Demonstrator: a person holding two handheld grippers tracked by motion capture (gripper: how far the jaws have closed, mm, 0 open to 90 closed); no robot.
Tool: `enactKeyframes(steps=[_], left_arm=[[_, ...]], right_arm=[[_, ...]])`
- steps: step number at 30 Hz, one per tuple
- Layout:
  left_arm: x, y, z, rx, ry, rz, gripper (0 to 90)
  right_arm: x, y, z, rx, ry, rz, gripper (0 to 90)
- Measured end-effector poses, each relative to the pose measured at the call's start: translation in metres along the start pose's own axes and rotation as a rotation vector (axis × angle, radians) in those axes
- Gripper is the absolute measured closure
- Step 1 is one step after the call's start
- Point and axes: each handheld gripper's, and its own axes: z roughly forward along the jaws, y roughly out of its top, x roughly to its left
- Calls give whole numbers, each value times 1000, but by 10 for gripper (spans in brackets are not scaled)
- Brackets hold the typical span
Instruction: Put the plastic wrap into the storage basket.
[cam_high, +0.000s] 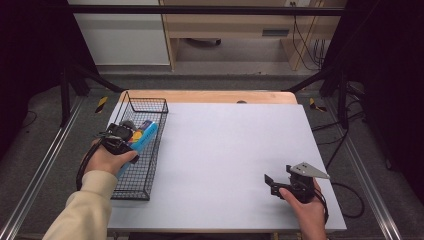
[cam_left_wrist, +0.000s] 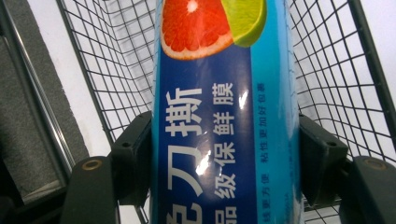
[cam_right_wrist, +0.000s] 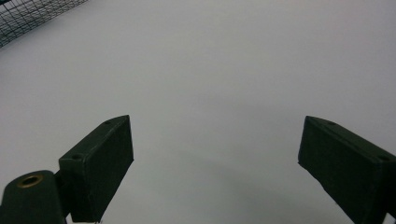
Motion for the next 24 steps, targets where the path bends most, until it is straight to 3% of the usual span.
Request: enactKeyframes(steps=[24], left_arm=[[-3,-3,13,35,-5,8,320]], right_arm=[[0,0,0,6,-1,-1,105]])
